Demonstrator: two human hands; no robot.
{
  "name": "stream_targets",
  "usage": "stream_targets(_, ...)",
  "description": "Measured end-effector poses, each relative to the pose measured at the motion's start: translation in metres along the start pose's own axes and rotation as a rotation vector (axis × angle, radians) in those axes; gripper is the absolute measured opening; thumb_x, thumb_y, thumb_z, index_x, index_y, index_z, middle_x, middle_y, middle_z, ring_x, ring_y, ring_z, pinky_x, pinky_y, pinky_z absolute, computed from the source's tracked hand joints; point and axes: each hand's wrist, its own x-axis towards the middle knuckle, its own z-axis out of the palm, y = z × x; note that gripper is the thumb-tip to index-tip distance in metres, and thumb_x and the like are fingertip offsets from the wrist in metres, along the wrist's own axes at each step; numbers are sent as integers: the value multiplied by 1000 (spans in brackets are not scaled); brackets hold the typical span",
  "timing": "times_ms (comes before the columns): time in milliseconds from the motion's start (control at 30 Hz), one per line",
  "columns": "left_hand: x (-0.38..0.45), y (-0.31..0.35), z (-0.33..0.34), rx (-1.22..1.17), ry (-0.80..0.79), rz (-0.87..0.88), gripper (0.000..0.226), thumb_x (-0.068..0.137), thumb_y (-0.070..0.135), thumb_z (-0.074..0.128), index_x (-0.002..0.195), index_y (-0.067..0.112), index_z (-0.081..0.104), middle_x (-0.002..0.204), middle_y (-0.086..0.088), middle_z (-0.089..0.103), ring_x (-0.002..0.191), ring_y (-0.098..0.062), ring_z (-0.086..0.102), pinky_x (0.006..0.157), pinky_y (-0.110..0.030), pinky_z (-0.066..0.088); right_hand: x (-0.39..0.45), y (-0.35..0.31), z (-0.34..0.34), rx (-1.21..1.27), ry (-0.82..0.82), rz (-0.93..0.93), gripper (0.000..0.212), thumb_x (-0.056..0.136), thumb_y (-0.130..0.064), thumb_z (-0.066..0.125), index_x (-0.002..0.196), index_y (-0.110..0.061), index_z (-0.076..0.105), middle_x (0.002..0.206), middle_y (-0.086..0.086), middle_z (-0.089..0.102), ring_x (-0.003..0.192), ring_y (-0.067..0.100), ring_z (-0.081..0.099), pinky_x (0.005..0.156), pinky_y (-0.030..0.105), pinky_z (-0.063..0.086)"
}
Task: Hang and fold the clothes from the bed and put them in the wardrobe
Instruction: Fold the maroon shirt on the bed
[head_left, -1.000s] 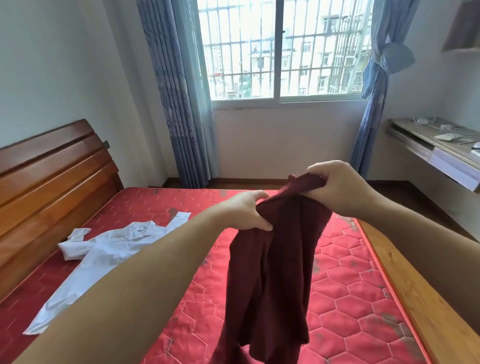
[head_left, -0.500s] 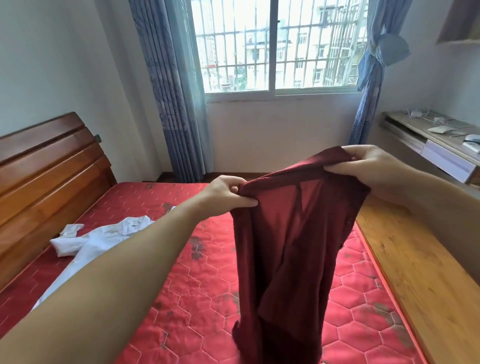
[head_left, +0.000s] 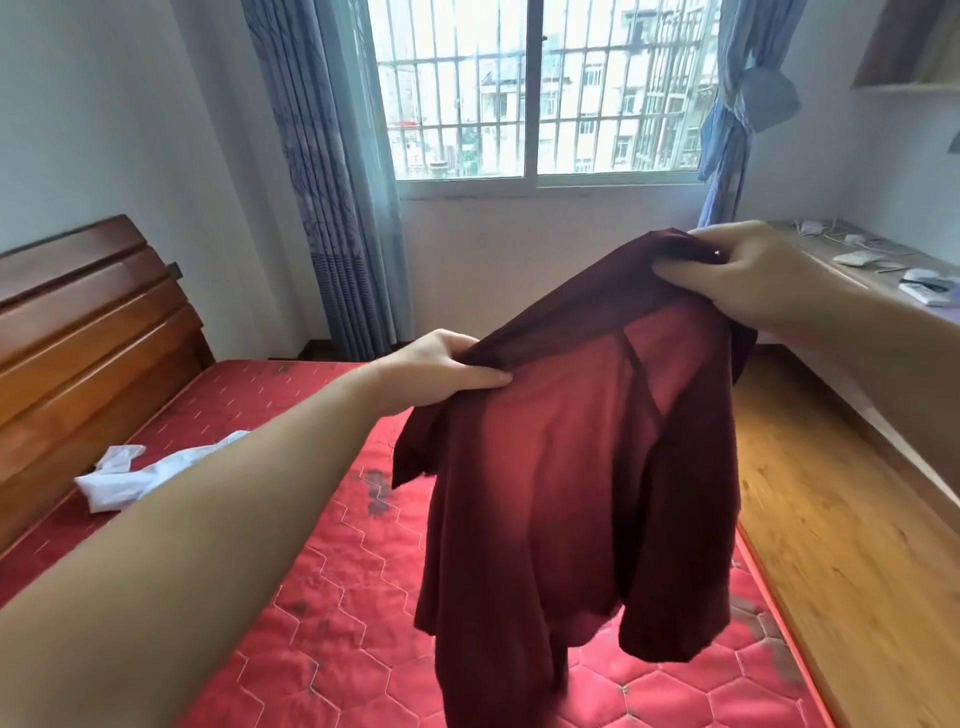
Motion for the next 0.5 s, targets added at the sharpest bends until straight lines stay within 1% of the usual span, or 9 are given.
stream_targets(67,-1,2,-5,5,0,-42,9,85,18,74,93,16,77,85,-1,75,72,-13,68,74,-27,59,-1,2,-2,-20,22,39,17,93,-19,64,98,-6,74,90,10,75,67,7,63,66,22,53)
stream_targets(133,-1,3,-9,13,27,-42,7,87,20,72,91,16,76,83,0,74,69,-12,68,71,-26,59,-2,4,-4,27,-2,129,13,92,-17,65,97,-9,74,81,3,75,61,5,65,61,16,54)
stream_targets(233,7,7,-5,16,164,21,12,95,24,63,92,21,74,86,2,73,76,-13,67,83,-35,56,-8,-4,6,304,-144,374,18,91,-17,64,101,-3,69,80,8,75,72,22,70,66,30,59)
stream_targets(300,11,20,7,-25,215,67,16,98,24,57,91,24,72,86,2,72,79,-15,65,88,-37,55,-16,-16,23,419,-285,420,14,88,-14,63,97,-5,68,84,13,73,72,25,67,67,34,57)
stream_targets(333,15,27,14,-92,233,90,17,99,20,55,90,22,69,82,2,71,75,-15,65,84,-35,55,-21,-22,35,466,-408,403,17,87,-15,63,99,-4,69,92,16,71,76,27,66,73,36,57)
stream_targets(367,17,35,19,-201,244,106,18,100,14,53,89,19,66,75,2,70,67,-12,64,74,-29,56,-28,-28,47,493,-578,372,25,87,-18,62,106,-3,67,103,20,68,86,31,65,82,40,55)
stream_targets(433,16,52,25,-407,232,103,24,100,3,45,83,14,57,59,4,62,43,-2,55,47,-15,47,-36,-33,59,489,-960,308,45,90,-36,55,121,-4,60,122,18,61,108,35,59,94,45,48)
stream_targets(467,14,58,25,-444,198,104,25,100,2,44,82,14,55,56,3,59,38,-2,52,40,-14,42,-34,-33,59,468,-1008,281,51,90,-43,51,122,-5,60,124,15,63,112,35,60,94,45,49)
stream_targets(500,13,61,24,-446,150,118,25,100,2,45,81,15,56,55,3,59,38,-3,52,40,-15,41,-29,-31,57,423,-922,234,47,92,-42,50,117,-4,63,119,13,67,109,32,65,92,45,51)
